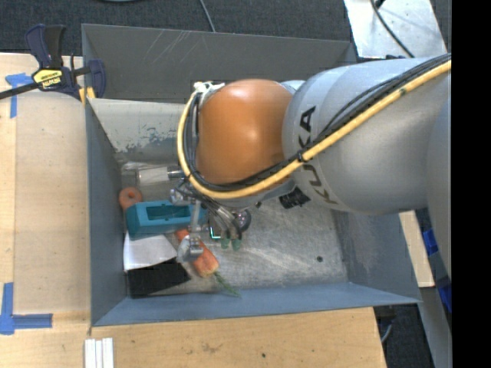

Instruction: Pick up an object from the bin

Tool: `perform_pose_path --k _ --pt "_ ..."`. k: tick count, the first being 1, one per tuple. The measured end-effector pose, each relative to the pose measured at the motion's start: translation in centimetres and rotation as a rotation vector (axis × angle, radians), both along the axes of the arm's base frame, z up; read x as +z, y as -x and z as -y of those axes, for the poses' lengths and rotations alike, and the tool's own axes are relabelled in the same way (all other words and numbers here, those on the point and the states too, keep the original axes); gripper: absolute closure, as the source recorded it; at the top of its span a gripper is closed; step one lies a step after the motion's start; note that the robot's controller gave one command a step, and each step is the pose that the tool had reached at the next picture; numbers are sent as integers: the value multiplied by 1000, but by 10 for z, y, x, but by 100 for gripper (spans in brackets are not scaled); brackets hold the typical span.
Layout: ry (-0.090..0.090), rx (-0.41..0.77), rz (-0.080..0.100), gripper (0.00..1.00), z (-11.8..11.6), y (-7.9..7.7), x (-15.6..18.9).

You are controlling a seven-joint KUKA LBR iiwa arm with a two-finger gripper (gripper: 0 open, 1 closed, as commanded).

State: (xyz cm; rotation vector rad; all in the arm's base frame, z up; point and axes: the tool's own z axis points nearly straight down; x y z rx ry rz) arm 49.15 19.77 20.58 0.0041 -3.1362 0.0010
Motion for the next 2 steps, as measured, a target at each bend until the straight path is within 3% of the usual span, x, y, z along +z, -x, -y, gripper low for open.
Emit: perform_pose_path --k 1,2 --pt "-2 -3 7 0 1 -2 4" --pt "-2 96 11 0 0 -54 -18"
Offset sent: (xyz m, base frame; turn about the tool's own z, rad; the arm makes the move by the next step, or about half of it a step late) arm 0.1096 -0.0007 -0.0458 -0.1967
